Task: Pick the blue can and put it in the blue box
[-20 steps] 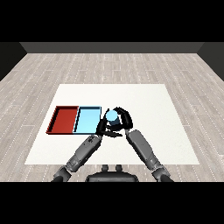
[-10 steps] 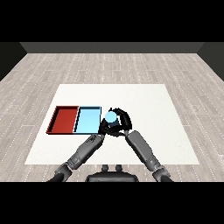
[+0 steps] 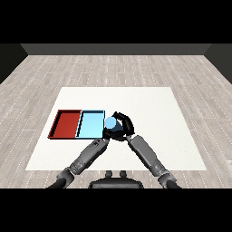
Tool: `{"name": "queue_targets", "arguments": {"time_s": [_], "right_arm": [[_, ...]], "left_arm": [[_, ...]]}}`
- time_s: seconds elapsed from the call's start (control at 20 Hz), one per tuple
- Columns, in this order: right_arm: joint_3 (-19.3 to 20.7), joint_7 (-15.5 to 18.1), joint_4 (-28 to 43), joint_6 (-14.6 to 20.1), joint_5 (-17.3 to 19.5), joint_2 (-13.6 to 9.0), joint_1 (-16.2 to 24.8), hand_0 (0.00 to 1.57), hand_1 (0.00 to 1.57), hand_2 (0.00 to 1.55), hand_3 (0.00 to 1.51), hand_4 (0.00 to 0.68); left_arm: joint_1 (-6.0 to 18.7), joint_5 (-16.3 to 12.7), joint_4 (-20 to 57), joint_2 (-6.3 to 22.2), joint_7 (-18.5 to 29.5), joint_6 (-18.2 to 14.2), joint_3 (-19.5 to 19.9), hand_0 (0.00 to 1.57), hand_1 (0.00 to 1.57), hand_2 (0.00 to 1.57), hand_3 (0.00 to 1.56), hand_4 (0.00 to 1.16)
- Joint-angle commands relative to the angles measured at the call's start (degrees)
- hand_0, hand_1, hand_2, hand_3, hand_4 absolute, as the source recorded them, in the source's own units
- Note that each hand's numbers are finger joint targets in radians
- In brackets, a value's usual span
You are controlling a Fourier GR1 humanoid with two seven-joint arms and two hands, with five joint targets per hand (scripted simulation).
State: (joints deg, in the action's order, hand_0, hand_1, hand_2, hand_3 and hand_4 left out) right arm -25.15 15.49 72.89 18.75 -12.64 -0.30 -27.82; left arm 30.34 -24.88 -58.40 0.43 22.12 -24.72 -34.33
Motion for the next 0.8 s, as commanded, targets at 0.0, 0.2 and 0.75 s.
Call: {"name": "queue_targets", "arguments": {"time_s": [0.0,0.2,0.75], "right_arm": [[-1.0,-1.4,2.0,-0.6,1.6,0.3,2.0,1.43,1.43,1.45,1.35,0.515],[-0.5,1.6,-2.5,-0.7,-1.8,0.3,-2.4,1.44,1.44,1.45,1.36,0.483],[-4.5,-1.1,0.2,3.1,-4.8,0.2,-4.0,1.42,1.42,1.45,1.37,0.527]], "left_arm": [[3.0,0.5,1.2,-0.4,-1.6,-0.3,0.1,0.0,0.0,0.0,0.0,0.0],[3.5,0.4,0.8,-0.4,-1.9,0.5,1.9,0.0,0.0,0.0,0.0,0.0],[6.7,-5.6,10.2,-0.3,0.6,-8.6,-1.0,1.57,1.57,1.55,1.46,1.13]]}}
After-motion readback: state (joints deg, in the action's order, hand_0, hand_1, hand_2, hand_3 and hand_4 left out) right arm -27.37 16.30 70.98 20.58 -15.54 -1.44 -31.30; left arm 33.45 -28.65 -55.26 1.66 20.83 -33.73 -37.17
